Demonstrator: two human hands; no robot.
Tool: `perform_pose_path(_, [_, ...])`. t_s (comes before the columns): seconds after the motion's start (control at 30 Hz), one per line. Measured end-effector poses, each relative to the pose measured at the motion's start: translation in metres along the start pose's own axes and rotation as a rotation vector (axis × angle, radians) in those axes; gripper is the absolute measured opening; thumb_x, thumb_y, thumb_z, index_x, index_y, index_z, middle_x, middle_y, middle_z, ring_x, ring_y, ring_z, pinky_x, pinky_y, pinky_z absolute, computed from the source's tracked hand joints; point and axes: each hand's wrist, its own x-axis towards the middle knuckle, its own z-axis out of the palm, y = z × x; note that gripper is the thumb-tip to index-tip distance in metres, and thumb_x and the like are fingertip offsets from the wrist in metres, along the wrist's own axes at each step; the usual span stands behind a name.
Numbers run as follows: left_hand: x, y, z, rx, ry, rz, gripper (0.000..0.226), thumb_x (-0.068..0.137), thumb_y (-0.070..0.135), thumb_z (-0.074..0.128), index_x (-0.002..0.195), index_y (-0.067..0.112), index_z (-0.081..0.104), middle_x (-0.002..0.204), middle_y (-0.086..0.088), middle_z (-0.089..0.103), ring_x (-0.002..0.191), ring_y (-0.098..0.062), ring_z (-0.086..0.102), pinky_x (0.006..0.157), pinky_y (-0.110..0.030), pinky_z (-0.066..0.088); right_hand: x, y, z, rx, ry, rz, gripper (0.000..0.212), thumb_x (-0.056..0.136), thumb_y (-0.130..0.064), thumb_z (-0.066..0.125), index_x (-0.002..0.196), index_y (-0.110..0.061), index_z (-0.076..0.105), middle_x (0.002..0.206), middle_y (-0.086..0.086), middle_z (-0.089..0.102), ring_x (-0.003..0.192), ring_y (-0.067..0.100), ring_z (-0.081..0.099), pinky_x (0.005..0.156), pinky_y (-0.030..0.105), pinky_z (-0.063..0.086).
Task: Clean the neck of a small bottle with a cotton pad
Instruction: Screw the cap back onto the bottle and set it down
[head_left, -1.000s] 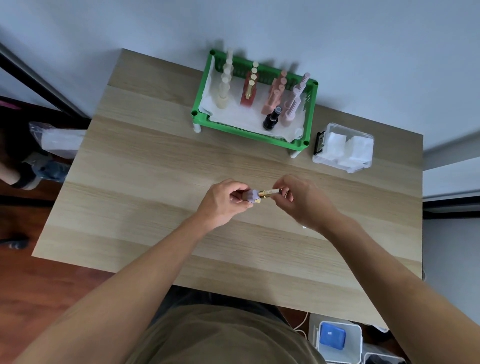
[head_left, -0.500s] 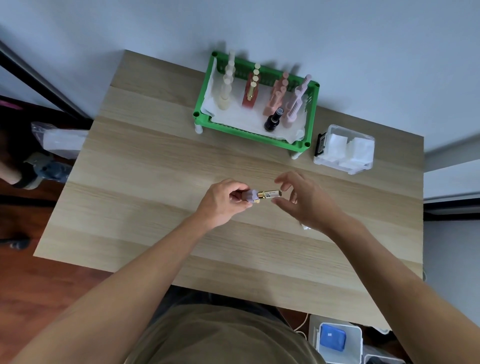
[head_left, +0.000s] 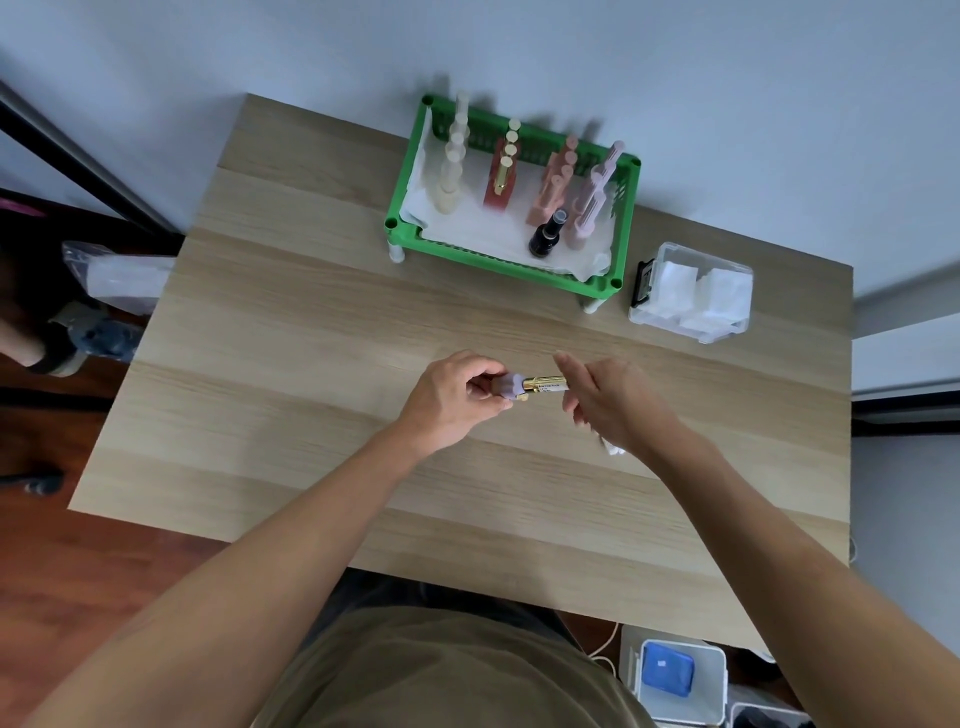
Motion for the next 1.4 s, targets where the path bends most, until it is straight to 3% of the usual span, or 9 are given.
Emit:
perform_pose_path(0.13, [0.001,-0.002,-0.001,0.009,0.008,0.010,0.036,0.075,0.010,0.088,0.109,0.012,0.077,0.099,-0.002,0.071,0.089,-0.014,0.071,0.079,-0.015,0.055,-0.003,0.006,-0.004,0.001,0.041,-0.066,0.045,0.099,-0.063,0.039,0.092,-0.025,0.063,0.082,-0.007,0.070,0.072,0.014,0.066,0.069,0.037,0.054])
perform_pose_path(0.27, [0.001,-0.002,-0.002,-0.002,0.020,-0.013,0.036,0.074,0.011,0.089,0.108,0.014,0.076,0.097,0.007,0.068,0.089,-0.012,0.071,0.080,-0.017,0.057,-0.007,0.012,-0.005,-0.011,0.003,-0.230,0.033,0.092,-0.044,0.067,0.120,-0.031,0.055,0.096,-0.016,0.062,0.074,0.002,0.064,0.066,0.030,0.053])
perform_pose_path(0.37, [0.002,0.000,-0.001,-0.036,0.004,-0.023,0.037,0.074,0.011,0.090,0.108,0.014,0.077,0.093,0.016,0.067,0.087,-0.004,0.070,0.076,-0.007,0.052,-0.006,0.009,-0.002,-0.010,0.056,-0.244,0.021,0.094,-0.033,0.068,0.112,-0.027,0.061,0.088,-0.015,0.063,0.073,0.001,0.060,0.064,0.028,0.049])
perform_pose_path(0.5, [0.003,-0.001,0.000,-0.057,0.013,-0.047,0.037,0.073,0.009,0.090,0.107,0.015,0.077,0.092,0.019,0.067,0.083,0.007,0.068,0.077,-0.005,0.051,-0.004,0.001,0.002,-0.032,0.111,-0.180,0.024,0.096,-0.044,0.060,0.103,-0.021,0.065,0.082,-0.013,0.065,0.074,0.011,0.063,0.064,0.033,0.051])
perform_pose_path(0.73, [0.004,-0.004,0.002,-0.058,0.039,-0.064,0.040,0.074,0.006,0.090,0.111,0.005,0.075,0.101,-0.005,0.072,0.092,-0.021,0.075,0.086,-0.026,0.060,-0.001,-0.006,0.009,-0.014,0.167,-0.156,0.027,0.097,-0.042,0.061,0.101,-0.016,0.065,0.080,-0.006,0.068,0.072,0.019,0.064,0.066,0.039,0.054])
perform_pose_path(0.93, [0.006,-0.007,0.000,-0.028,0.017,-0.039,0.043,0.075,0.010,0.090,0.115,0.006,0.075,0.104,-0.001,0.070,0.094,-0.019,0.073,0.087,-0.024,0.058,-0.001,-0.011,0.013,0.005,0.177,-0.157,0.024,0.094,-0.042,0.064,0.099,-0.018,0.065,0.074,-0.017,0.063,0.070,0.012,0.065,0.068,0.040,0.057])
perform_pose_path(1.1, [0.006,-0.025,-0.015,0.194,0.031,0.023,0.055,0.078,0.029,0.088,0.128,0.017,0.069,0.123,0.003,0.065,0.111,-0.017,0.063,0.095,-0.032,0.053,0.004,-0.010,0.008,0.085,0.185,-0.149,0.016,0.092,-0.041,0.066,0.095,-0.026,0.062,0.073,-0.022,0.061,0.069,-0.007,0.060,0.061,0.016,0.045])
perform_pose_path(1.23, [0.006,-0.047,-0.029,0.474,0.138,0.162,0.048,0.085,0.028,0.081,0.128,0.010,0.069,0.140,-0.008,0.061,0.130,-0.028,0.058,0.104,-0.047,0.052,0.012,-0.009,-0.007,0.081,0.203,-0.141,0.017,0.091,-0.043,0.066,0.097,-0.027,0.062,0.078,-0.021,0.064,0.073,-0.006,0.062,0.064,0.018,0.048])
perform_pose_path(1.4, [0.008,-0.079,-0.038,0.769,0.068,0.182,0.071,0.095,0.047,0.062,0.149,0.004,0.047,0.165,-0.018,0.033,0.155,-0.032,0.029,0.126,-0.050,0.026,0.022,-0.013,-0.025,0.045,0.213,-0.199,0.019,0.092,-0.043,0.066,0.100,-0.026,0.063,0.079,-0.018,0.064,0.072,-0.005,0.062,0.061,0.012,0.043])
